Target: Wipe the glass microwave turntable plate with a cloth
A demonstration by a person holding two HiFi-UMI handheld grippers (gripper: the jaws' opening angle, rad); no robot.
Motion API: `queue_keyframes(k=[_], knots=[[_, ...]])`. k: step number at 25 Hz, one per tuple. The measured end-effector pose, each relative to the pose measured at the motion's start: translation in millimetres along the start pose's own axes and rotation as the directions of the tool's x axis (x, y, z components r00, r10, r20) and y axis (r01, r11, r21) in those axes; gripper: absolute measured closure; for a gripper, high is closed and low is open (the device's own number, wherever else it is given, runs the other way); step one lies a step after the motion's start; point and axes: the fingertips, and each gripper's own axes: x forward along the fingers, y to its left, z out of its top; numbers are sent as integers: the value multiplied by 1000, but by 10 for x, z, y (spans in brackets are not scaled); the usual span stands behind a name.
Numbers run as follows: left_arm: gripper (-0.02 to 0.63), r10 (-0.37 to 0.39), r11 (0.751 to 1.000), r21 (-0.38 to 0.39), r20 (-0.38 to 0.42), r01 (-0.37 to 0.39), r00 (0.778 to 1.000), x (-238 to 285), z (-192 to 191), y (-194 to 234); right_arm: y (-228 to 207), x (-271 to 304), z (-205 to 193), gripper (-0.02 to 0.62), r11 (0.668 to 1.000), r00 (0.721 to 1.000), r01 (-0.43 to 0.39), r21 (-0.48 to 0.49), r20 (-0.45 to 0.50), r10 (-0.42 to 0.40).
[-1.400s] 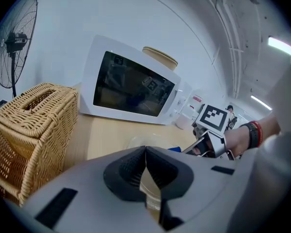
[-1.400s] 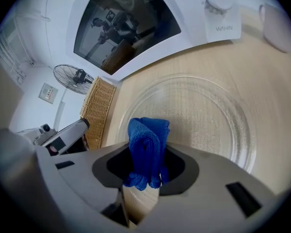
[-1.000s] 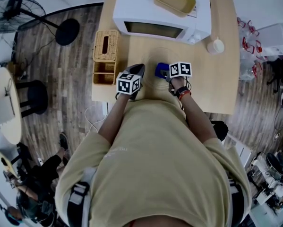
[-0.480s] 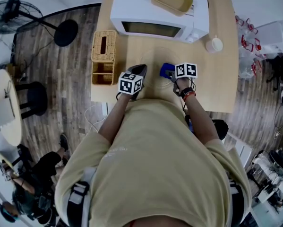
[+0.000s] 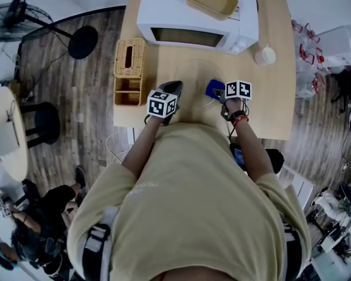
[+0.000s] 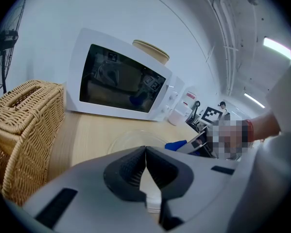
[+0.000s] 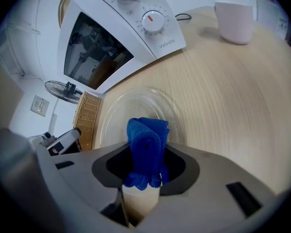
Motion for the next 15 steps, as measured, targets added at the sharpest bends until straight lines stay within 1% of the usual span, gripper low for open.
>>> queue_keyframes(k=[4,15], knots=[[586,0,1000,5,-2,0,1000,0,0,-6,-77,-54,8,443,1000,1000,3,21,12,-4],[586,10,1000,1,8,-10,1000,-63,-47,-39,-191,-156,-3,446,999,998,30,41,49,-32]])
